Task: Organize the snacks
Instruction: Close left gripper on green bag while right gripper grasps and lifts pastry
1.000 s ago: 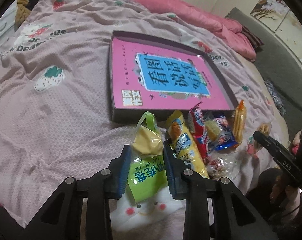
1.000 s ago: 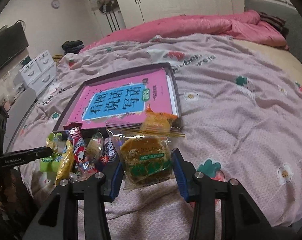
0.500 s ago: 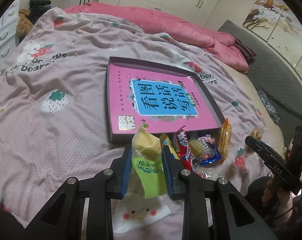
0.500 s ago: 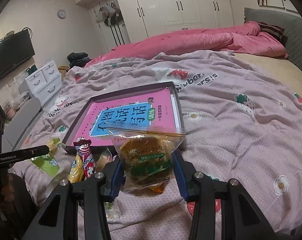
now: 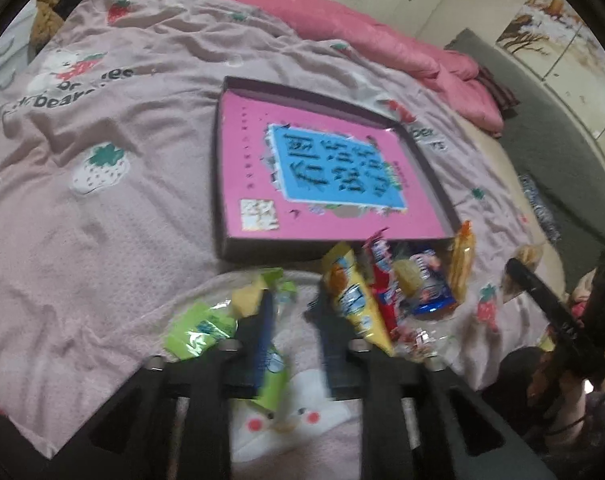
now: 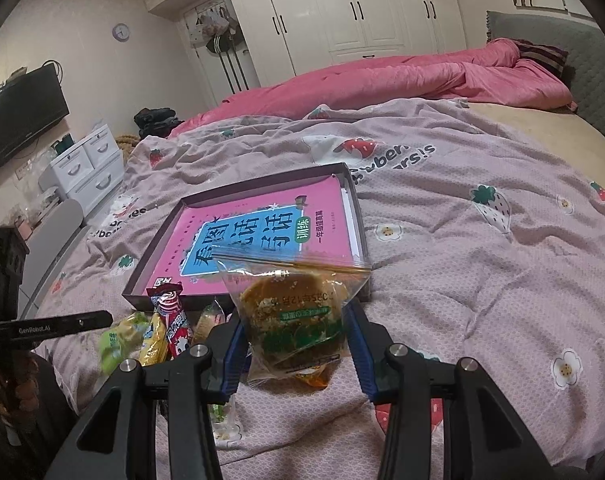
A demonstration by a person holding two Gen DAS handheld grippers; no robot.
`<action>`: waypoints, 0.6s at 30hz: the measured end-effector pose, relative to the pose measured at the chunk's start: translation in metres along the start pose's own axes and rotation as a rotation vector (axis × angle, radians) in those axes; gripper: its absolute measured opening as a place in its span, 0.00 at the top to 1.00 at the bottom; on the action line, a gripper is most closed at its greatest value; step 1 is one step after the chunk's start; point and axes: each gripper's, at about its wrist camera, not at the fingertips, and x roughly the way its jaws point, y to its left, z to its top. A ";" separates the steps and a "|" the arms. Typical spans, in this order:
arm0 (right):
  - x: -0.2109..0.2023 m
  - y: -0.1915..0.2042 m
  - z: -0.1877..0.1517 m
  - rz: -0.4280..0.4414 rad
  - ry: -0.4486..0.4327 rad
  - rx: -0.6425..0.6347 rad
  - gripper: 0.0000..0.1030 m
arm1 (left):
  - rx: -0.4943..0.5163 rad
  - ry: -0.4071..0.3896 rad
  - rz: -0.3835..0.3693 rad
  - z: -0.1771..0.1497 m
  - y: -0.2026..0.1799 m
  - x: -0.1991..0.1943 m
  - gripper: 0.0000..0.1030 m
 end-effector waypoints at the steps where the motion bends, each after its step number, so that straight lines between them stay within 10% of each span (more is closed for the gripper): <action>1: 0.000 0.000 0.000 -0.001 -0.001 -0.002 0.55 | 0.002 0.006 0.009 -0.001 0.001 0.002 0.53; 13: 0.007 0.013 0.027 0.023 -0.083 -0.051 0.55 | 0.091 0.089 0.162 -0.002 0.004 0.045 0.49; 18: 0.021 0.018 0.041 0.047 -0.107 -0.065 0.55 | 0.126 0.085 0.177 -0.001 0.002 0.050 0.64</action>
